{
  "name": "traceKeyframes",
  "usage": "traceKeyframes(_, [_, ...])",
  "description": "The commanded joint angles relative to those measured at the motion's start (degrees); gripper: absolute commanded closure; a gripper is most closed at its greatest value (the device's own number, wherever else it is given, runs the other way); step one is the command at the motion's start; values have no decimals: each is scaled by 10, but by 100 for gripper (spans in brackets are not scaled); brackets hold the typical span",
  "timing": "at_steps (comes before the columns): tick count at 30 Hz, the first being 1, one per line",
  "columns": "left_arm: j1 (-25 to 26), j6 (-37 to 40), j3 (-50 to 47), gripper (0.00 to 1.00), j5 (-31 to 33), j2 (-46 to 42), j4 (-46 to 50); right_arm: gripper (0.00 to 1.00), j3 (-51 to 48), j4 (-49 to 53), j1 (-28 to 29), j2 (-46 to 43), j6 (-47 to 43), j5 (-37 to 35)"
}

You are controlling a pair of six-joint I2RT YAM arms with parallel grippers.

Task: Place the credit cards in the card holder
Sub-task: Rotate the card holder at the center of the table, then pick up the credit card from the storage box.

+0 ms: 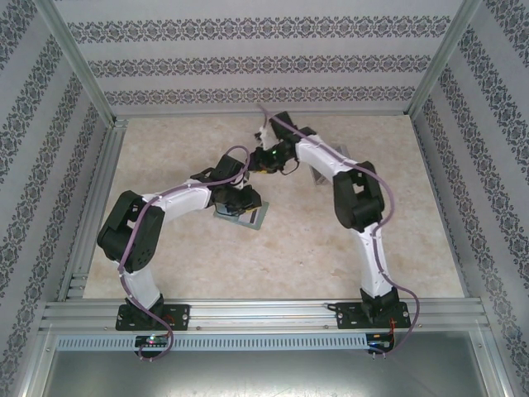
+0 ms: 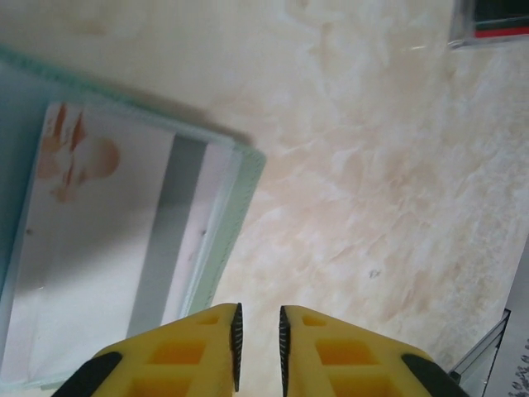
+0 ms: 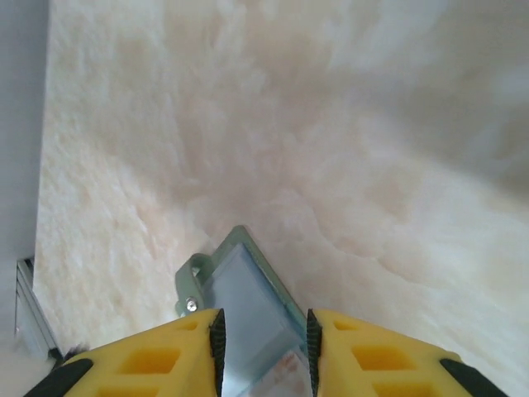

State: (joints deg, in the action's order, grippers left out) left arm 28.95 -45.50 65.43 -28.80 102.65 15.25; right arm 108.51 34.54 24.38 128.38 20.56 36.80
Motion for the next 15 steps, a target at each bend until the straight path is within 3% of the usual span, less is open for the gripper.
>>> traceKeyframes(1, [7, 27, 40, 74, 14, 18, 23, 64, -46, -13, -28, -96, -15, -44])
traceKeyframes(7, [4, 42, 131, 68, -3, 87, 20, 62, -155, -35, -97, -201, -28, -96])
traceKeyframes(15, [3, 65, 307, 65, -36, 196, 52, 60, -235, -28, -185, -260, -50, -165])
